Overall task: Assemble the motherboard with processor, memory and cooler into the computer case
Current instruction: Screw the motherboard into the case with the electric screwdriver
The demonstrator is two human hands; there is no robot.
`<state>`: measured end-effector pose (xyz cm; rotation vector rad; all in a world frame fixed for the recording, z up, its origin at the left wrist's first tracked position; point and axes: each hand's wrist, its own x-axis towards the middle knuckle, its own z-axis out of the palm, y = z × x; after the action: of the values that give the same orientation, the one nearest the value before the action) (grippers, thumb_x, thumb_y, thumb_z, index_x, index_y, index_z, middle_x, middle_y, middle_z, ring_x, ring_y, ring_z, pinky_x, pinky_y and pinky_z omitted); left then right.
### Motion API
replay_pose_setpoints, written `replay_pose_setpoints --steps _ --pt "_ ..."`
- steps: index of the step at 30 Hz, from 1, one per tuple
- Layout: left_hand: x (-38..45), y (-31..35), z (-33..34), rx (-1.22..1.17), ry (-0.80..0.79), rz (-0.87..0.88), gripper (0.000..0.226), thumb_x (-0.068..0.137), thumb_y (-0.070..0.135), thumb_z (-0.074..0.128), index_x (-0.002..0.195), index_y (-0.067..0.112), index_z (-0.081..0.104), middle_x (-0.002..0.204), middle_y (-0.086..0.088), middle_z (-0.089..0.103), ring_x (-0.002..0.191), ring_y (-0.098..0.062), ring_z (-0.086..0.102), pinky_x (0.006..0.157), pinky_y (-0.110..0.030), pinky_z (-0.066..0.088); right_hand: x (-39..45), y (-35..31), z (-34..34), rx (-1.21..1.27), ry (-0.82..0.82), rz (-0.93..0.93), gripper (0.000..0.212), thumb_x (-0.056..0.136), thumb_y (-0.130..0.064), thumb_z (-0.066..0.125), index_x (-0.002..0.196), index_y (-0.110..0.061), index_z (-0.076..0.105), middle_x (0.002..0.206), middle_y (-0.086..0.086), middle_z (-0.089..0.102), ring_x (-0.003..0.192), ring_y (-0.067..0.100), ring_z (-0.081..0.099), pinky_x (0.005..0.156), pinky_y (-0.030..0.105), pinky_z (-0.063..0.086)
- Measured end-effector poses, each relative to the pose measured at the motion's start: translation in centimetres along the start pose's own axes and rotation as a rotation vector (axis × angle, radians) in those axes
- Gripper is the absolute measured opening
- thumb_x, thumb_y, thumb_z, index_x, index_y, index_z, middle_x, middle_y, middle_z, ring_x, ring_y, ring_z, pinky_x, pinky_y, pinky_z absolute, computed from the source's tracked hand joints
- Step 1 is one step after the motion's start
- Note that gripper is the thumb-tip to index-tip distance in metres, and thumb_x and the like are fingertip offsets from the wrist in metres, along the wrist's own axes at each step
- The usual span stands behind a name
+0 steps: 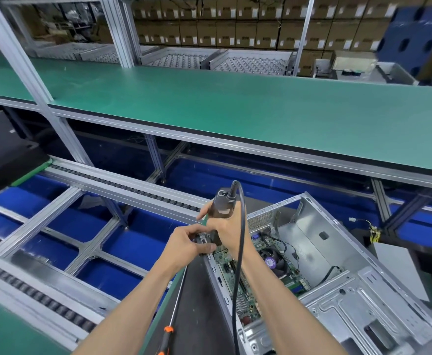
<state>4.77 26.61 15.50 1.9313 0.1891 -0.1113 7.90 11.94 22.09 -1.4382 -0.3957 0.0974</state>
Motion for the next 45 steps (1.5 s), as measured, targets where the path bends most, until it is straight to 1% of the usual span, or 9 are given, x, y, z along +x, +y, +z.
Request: replay_pose_setpoints --steps 3,7,14,22,26,31,36,40,45 --pt "-0.2 0.2 0.0 0.011 0.001 -0.031 0.041 0.067 0.034 0.091 0.104 0.040 0.075 0.102 0.007 0.076 0.102 -0.019 0.069 0.099 -0.046 0.052 -0.3 -0.1 -0.3 -0.037 0.035 -0.026 0.026 0.057 0.007 0.061 0.069 -0.014 0.072 0.076 0.020 0.068 0.069 0.026 0.059 0.061 0.043 0.051" --pt "-0.5 0.4 0.1 0.004 0.000 -0.034 0.033 0.072 0.030 0.089 0.101 0.039 0.077 0.101 0.007 0.075 0.099 -0.022 0.069 0.093 -0.049 0.055 -1.0 -0.7 -0.7 -0.086 0.017 -0.013 0.020 0.062 0.017 0.059 0.076 0.006 0.068 0.068 -0.002 0.068 0.061 0.010 0.059 0.055 0.026 0.049" --pt "-0.9 0.6 0.3 0.071 0.027 0.019 0.024 0.077 0.027 0.085 0.087 0.046 0.076 0.085 0.003 0.074 0.079 -0.021 0.067 0.079 -0.039 0.056 -1.8 -3.7 -0.2 -0.309 0.036 -0.148 0.019 0.058 -0.020 0.065 0.068 -0.006 0.071 0.065 0.017 0.064 0.057 0.026 0.055 0.054 0.038 0.045" --pt "-1.5 -1.6 -1.4 -0.086 0.180 -0.037 0.026 0.089 0.007 0.063 0.081 0.029 0.074 0.082 0.003 0.071 0.085 -0.021 0.061 0.075 -0.030 0.049 -3.5 -5.5 0.4 -0.825 -0.189 -0.345 0.027 0.061 0.001 0.069 0.062 -0.019 0.050 0.055 -0.005 0.046 0.056 0.024 0.038 0.050 0.038 0.040" --pt "-3.1 -4.4 -1.6 0.412 0.330 -0.254 0.017 0.090 0.005 0.055 0.102 0.002 0.066 0.099 -0.016 0.069 0.088 -0.030 0.056 0.066 -0.034 0.044 -6.1 -5.3 0.7 -1.133 -0.454 -0.368 0.020 0.060 -0.007 0.067 0.074 -0.018 0.060 0.067 -0.005 0.059 0.066 0.024 0.054 0.063 0.038 0.049" --pt "-6.4 -7.0 -0.3 0.668 0.075 -0.410 0.016 0.091 0.023 0.052 0.089 0.009 0.046 0.103 -0.013 0.055 0.087 -0.031 0.049 0.074 -0.034 0.041 -8.7 -4.0 1.6 -1.278 -0.709 -0.432 0.021 0.065 -0.009 0.071 0.083 -0.015 0.062 0.077 0.000 0.061 0.077 0.026 0.054 0.069 0.040 0.046" --pt "-7.3 -8.9 1.0 0.887 -0.102 -0.392 0.025 0.097 0.022 0.045 0.116 0.006 0.050 0.121 -0.014 0.055 0.109 -0.034 0.059 0.080 -0.033 0.045 -9.8 -3.3 2.2 -1.276 -0.792 -0.546 0.019 0.069 -0.010 0.075 0.085 -0.014 0.065 0.081 0.002 0.063 0.079 0.027 0.056 0.076 0.037 0.037" --pt "-7.5 -9.3 1.3 0.851 -0.078 -0.358 0.021 0.101 0.023 0.041 0.114 0.007 0.046 0.122 -0.016 0.059 0.111 -0.036 0.058 0.086 -0.037 0.046 -10.0 -3.4 2.1 -1.300 -0.827 -0.563 0.015 0.075 -0.010 0.072 0.088 -0.013 0.066 0.084 0.003 0.064 0.082 0.027 0.055 0.085 0.040 0.041" --pt "-6.6 -7.2 -1.3 0.431 0.191 -0.173 0.020 0.104 0.026 0.032 0.090 0.014 0.038 0.080 -0.009 0.059 0.071 -0.031 0.052 0.068 -0.046 0.050 -10.0 -3.3 1.3 -1.382 -0.849 -0.596 0.021 0.074 -0.005 0.071 0.093 -0.013 0.066 0.086 0.003 0.062 0.082 0.026 0.051 0.090 0.038 0.040"
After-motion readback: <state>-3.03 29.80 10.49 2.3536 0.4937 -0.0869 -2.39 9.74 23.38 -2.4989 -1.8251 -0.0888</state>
